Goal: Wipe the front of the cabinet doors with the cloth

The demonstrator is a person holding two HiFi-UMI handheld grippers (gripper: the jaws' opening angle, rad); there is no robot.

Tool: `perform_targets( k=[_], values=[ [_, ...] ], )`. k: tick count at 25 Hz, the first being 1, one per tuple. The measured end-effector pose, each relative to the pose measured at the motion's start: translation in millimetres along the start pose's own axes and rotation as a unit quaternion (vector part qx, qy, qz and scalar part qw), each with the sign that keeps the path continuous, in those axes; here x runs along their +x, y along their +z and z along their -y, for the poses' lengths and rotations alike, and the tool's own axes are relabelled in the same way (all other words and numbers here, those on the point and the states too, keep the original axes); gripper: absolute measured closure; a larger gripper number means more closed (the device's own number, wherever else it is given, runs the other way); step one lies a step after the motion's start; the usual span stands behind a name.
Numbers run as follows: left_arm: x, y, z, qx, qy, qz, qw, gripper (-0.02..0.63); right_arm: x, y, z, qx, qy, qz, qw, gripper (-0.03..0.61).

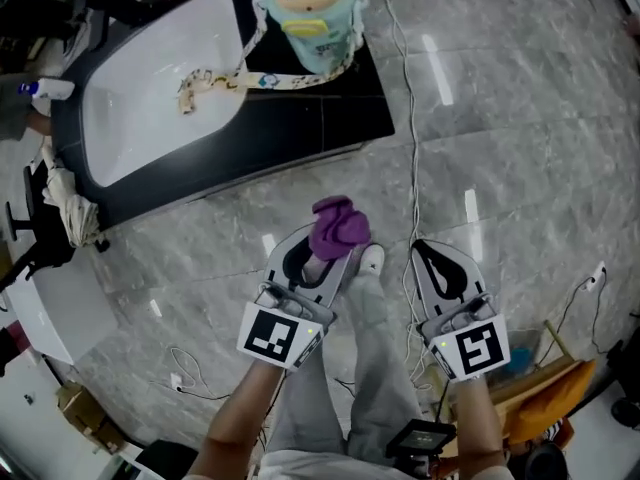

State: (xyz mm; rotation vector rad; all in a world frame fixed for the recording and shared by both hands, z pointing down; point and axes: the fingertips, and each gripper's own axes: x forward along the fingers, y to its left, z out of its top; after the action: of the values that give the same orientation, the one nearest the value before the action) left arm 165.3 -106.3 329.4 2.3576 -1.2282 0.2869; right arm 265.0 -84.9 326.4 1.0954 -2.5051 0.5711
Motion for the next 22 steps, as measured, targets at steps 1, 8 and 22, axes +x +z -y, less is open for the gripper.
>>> perform_targets(
  k=[1, 8, 22],
  values=[
    [12, -8, -7, 0.003, 0.006, -0.002, 1.0000, 0.471, 5, -10, 9, 0.002, -0.003, 0.000, 1.000, 0.551],
    [78, -72, -42, 0.008, 0.020, -0.018, 0.9996, 0.471, 49, -79, 38, 0.018, -0.014, -0.002, 1.000, 0.551],
    [131, -70, -61, 0.003, 0.013, -0.016, 0.9998, 0.471, 67, -105, 27, 0.008, -0.005, -0.017, 1.000, 0.551]
  ],
)
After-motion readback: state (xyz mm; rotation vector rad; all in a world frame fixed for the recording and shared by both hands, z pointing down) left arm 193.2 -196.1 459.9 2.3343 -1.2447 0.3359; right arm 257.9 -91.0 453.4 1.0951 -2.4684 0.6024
